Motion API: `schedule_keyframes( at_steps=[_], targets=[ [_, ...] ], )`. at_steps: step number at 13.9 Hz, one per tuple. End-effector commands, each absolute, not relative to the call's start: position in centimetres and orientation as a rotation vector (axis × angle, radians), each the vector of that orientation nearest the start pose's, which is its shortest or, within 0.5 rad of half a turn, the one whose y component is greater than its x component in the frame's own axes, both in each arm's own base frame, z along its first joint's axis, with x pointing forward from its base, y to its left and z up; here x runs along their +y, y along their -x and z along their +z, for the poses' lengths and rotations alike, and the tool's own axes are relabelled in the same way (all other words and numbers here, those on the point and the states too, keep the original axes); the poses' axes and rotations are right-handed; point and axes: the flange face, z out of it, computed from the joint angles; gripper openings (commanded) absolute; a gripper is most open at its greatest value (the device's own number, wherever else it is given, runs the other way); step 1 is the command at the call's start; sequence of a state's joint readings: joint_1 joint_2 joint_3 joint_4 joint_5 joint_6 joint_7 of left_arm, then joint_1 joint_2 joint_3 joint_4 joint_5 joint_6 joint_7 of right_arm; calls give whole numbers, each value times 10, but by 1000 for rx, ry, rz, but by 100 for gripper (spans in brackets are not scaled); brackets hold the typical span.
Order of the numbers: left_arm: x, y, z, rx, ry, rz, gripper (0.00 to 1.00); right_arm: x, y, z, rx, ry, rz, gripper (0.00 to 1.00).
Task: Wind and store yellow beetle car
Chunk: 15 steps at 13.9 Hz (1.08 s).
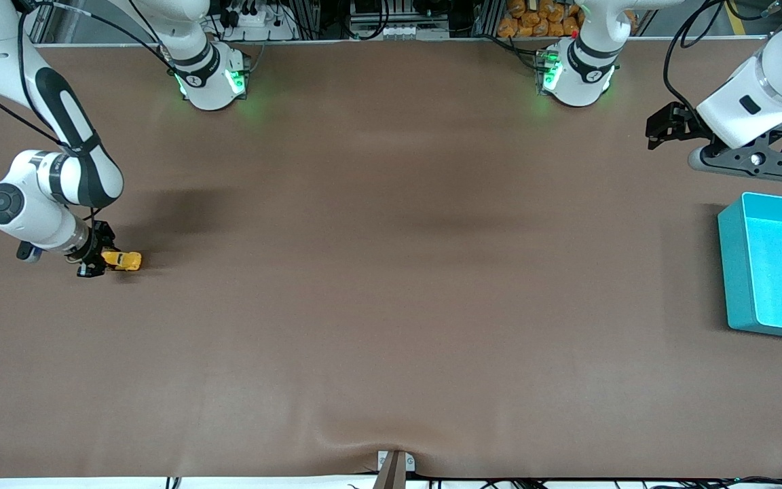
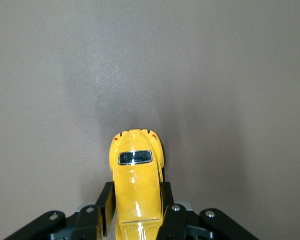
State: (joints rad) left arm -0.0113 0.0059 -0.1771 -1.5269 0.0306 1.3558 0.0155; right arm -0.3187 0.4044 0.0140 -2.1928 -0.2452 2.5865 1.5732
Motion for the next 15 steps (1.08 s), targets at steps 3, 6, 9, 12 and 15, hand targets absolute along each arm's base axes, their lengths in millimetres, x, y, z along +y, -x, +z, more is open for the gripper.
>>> schedule_keyframes(
  at_steps=[3,6,9,12,15],
  targets=[
    [-90,-523,629,267,3070,255,100,-197,-532,162,2366,2251,-129,17],
    [-90,-524,629,264,3070,252,100,-201,-534,160,2365,2257,-133,17],
    [-90,-523,630,264,3070,250,100,-203,-533,159,2366,2263,-135,18],
    [-90,-523,630,264,3070,250,100,-204,-536,163,2363,2264,-142,38],
    [-90,-523,630,264,3070,250,100,-205,-549,191,2390,2273,-144,100]
  ],
)
